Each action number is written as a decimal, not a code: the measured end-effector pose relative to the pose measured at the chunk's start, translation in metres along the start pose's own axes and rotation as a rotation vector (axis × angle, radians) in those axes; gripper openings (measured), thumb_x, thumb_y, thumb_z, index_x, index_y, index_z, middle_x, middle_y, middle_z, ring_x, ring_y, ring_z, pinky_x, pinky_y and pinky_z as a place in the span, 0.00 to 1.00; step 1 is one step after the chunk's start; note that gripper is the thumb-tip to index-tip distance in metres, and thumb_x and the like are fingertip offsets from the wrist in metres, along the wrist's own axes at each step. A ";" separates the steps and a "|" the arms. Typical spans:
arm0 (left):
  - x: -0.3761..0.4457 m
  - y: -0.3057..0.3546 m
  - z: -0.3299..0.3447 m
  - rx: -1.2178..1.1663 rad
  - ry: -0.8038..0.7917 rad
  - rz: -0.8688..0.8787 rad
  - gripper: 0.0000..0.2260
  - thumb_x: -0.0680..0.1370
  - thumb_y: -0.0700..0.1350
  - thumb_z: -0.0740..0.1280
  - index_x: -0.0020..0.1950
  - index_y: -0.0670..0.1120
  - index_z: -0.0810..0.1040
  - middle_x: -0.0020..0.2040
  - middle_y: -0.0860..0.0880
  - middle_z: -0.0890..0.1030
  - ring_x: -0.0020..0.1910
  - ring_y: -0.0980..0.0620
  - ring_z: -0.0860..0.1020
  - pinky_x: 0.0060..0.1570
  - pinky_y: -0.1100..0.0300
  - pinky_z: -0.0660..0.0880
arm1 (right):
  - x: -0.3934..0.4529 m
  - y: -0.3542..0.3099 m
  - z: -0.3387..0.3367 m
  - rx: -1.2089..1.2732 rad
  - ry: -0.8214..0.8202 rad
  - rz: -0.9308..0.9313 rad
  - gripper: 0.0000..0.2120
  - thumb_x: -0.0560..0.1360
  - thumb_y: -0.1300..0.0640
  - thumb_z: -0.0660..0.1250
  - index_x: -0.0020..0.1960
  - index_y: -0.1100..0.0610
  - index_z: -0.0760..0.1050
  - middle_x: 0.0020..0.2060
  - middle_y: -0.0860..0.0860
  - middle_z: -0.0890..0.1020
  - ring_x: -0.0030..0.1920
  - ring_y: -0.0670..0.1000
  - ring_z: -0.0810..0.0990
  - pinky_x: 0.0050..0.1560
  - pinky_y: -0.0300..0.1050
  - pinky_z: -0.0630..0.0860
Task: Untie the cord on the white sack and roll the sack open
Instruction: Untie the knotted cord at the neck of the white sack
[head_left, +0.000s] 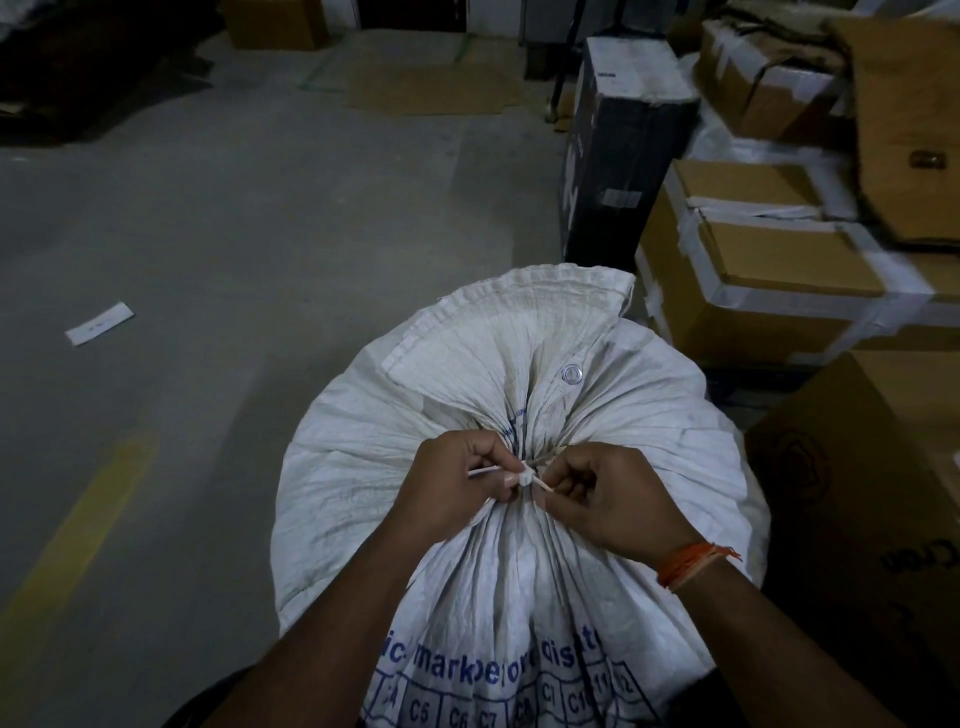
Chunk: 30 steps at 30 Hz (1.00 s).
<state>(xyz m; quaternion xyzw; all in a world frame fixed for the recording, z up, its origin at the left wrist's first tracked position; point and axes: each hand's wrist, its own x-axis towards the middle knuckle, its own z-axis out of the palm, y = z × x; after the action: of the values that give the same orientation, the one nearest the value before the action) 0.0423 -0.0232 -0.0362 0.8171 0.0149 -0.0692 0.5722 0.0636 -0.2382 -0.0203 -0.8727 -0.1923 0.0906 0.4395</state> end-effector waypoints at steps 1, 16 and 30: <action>0.000 0.000 0.000 -0.009 0.000 -0.006 0.04 0.76 0.33 0.75 0.46 0.41 0.87 0.40 0.48 0.89 0.39 0.51 0.88 0.45 0.64 0.82 | 0.000 0.001 -0.003 -0.015 -0.008 0.002 0.04 0.69 0.58 0.79 0.40 0.53 0.84 0.34 0.47 0.85 0.35 0.47 0.83 0.36 0.36 0.79; 0.001 -0.002 0.000 -0.032 -0.004 0.000 0.04 0.76 0.33 0.75 0.46 0.41 0.87 0.41 0.46 0.89 0.39 0.52 0.87 0.43 0.66 0.81 | 0.006 -0.002 0.014 -0.133 0.104 -0.018 0.06 0.70 0.57 0.77 0.36 0.51 0.82 0.28 0.43 0.80 0.33 0.40 0.79 0.34 0.26 0.69; 0.001 -0.002 0.002 -0.047 -0.011 -0.021 0.05 0.77 0.33 0.75 0.45 0.42 0.87 0.40 0.47 0.89 0.40 0.49 0.89 0.45 0.62 0.83 | 0.006 0.000 0.005 -0.116 0.074 -0.033 0.04 0.70 0.58 0.78 0.38 0.52 0.84 0.31 0.43 0.82 0.35 0.42 0.80 0.35 0.27 0.71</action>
<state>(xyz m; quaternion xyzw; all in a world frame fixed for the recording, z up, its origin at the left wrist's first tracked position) 0.0430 -0.0245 -0.0390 0.8027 0.0221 -0.0794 0.5906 0.0671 -0.2318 -0.0231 -0.8962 -0.1952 0.0397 0.3964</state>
